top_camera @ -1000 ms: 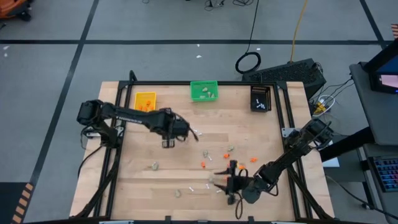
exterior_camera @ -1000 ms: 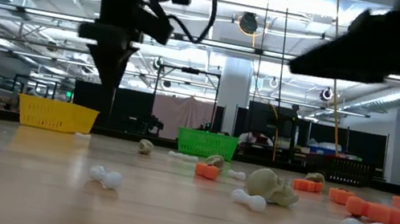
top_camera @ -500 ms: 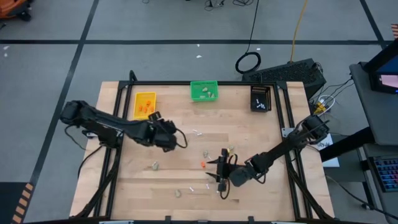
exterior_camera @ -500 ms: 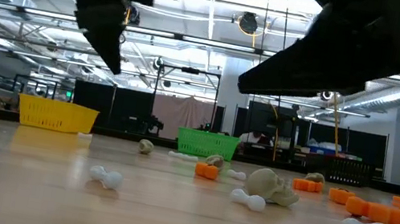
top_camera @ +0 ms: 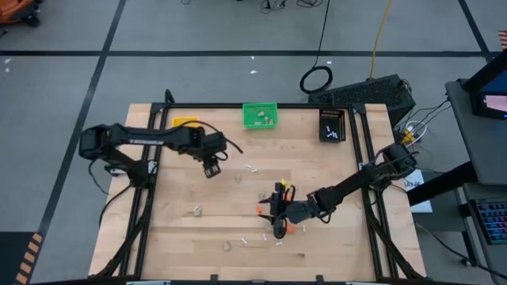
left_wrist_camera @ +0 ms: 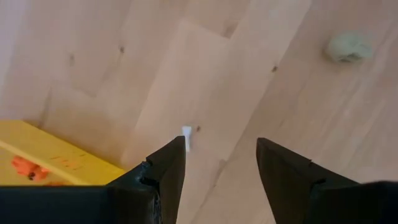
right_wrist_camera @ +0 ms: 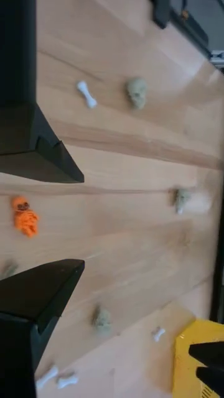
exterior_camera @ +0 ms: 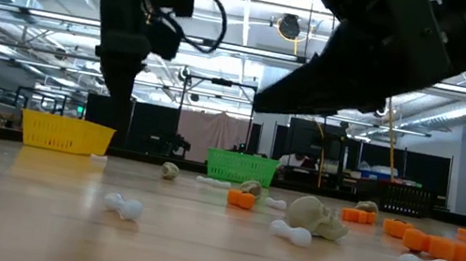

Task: Sort Halloween decoration
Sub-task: Put the white bone toy into the black bin

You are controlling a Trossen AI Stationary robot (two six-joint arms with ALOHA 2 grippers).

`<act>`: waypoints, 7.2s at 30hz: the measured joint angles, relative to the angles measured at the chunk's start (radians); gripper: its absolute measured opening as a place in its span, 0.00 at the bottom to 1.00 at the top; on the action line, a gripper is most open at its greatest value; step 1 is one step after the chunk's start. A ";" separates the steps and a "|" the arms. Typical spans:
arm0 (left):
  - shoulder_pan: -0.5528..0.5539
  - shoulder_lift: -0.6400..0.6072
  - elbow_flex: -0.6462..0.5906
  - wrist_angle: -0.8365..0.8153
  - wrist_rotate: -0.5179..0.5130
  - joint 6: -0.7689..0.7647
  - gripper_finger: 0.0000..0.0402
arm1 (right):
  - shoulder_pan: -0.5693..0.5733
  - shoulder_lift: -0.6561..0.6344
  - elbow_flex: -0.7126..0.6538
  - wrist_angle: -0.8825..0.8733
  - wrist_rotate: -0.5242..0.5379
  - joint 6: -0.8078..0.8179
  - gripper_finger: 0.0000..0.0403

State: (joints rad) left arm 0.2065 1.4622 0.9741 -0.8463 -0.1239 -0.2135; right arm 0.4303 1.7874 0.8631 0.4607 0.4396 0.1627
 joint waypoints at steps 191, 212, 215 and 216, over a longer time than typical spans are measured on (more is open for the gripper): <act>-0.196 0.250 -0.050 0.055 0.109 -0.059 0.27 | 0.030 0.001 0.000 -0.110 -0.027 -0.014 0.49; -0.201 0.251 -0.050 0.055 0.148 -0.277 0.42 | 0.058 0.001 0.000 -0.111 -0.028 0.035 0.49; -0.201 0.251 -0.050 0.055 0.151 -0.362 0.46 | 0.062 0.001 0.000 -0.111 -0.030 0.035 0.49; -0.201 0.251 -0.050 0.054 0.151 -0.388 0.47 | 0.063 0.001 0.000 -0.111 -0.030 0.035 0.49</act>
State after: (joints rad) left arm 0.0051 1.7130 0.9245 -0.7920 0.0273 -0.6014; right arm 0.4931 1.7882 0.8631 0.3500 0.4098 0.1978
